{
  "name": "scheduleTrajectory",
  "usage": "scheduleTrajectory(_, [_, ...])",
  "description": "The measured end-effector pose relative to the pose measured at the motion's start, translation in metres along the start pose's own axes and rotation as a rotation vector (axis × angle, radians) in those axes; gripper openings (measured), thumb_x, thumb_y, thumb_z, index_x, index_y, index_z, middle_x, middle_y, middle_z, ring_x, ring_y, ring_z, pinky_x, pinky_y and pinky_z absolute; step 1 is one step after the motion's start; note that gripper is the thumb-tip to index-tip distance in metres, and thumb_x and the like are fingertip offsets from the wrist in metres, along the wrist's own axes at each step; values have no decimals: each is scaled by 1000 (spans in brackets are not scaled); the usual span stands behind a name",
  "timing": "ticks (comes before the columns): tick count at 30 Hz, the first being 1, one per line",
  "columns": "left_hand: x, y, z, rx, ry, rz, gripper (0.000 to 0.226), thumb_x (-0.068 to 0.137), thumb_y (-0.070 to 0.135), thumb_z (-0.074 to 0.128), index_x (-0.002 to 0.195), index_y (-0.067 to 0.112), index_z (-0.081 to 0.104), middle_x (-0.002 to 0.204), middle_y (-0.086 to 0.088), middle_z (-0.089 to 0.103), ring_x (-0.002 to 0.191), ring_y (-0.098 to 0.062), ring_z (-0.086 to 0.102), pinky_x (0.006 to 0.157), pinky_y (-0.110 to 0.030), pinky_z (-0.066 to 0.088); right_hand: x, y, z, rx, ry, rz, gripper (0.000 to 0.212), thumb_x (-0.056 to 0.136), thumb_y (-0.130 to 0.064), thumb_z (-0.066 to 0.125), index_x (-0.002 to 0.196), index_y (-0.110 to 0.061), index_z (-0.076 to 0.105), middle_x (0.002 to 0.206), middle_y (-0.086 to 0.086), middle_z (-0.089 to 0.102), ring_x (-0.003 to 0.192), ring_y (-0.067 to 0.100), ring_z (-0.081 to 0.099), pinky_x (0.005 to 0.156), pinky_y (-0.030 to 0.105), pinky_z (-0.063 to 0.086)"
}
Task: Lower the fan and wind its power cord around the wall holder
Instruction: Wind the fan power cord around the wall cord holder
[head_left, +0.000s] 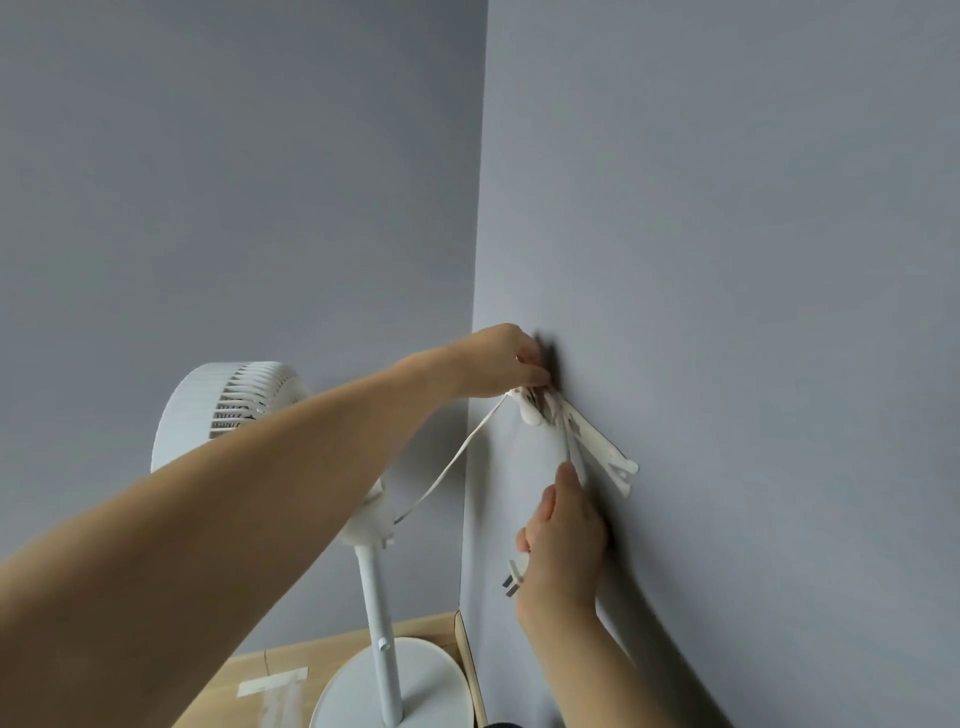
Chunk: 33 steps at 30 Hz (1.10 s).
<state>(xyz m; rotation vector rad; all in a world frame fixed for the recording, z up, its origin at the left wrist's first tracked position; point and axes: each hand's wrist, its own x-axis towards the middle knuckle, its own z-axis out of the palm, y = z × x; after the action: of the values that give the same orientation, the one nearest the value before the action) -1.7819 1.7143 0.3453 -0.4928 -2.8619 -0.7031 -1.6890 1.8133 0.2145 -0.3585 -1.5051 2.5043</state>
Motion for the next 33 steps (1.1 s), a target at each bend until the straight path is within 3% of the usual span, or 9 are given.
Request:
scheduleTrajectory(3, [1,-7,11,-44,65,-31,26,87,33,66,104,13,64,105,-3,66,98,-23,62,87,-39,52,-5,14,-11,-13,39,7,46,97,-30,50,53,-21,38,55,-9,31,53,13,29,58,26,30])
scheduleTrajectory(8, [5,-9,22,-78,139,-70,18,85,27,65,94,12,63,94,-7,70,91,-26,64,83,-44,54,4,35,-11,-223,21,-43,47,101,-31,41,63,-4,33,55,0,26,57,22,25,54,30,32])
scheduleTrajectory(11, [6,-10,24,-82,156,-75,18,82,28,67,89,12,63,90,-6,72,90,-26,65,82,-44,54,13,45,-13,-310,-6,-32,46,101,-32,38,65,-8,54,56,-2,48,56,19,45,61,29,40])
scheduleTrajectory(14, [6,-12,25,-78,172,-70,17,81,31,68,86,15,64,89,-2,72,89,-25,65,84,-44,53,21,48,-8,-356,-1,-111,32,100,-24,35,88,-15,63,76,-1,65,66,8,61,60,23,42])
scheduleTrajectory(18, [6,-13,25,-63,187,-41,19,82,31,67,85,13,63,88,-4,71,89,-27,63,83,-42,52,27,45,9,-404,26,-306,30,101,-24,38,116,-8,58,114,0,66,104,15,64,90,28,48])
scheduleTrajectory(23, [8,-19,20,-159,180,-43,15,93,30,57,88,19,66,86,3,65,87,-23,57,71,-28,46,47,36,28,-515,7,-349,30,98,-18,38,101,-7,66,99,-3,68,92,17,60,76,27,41])
scheduleTrajectory(25, [11,-31,14,-308,263,-133,20,96,26,50,101,21,69,102,1,66,95,-19,55,77,-26,45,59,36,31,-557,8,-345,29,98,-17,39,95,-4,65,90,0,64,82,18,55,72,24,36])
scheduleTrajectory(27, [12,-51,9,-442,336,-269,24,96,18,47,108,18,68,104,1,63,87,-15,55,66,-21,44,68,37,36,-581,15,-335,29,99,-18,41,84,-4,61,80,4,60,75,22,51,70,25,35])
scheduleTrajectory(33, [2,-98,35,-377,9,-521,31,99,13,47,125,8,62,117,-13,60,96,-25,55,73,-28,43,90,37,65,-386,75,-130,29,100,-23,41,89,-8,64,83,4,63,81,24,57,77,31,44])
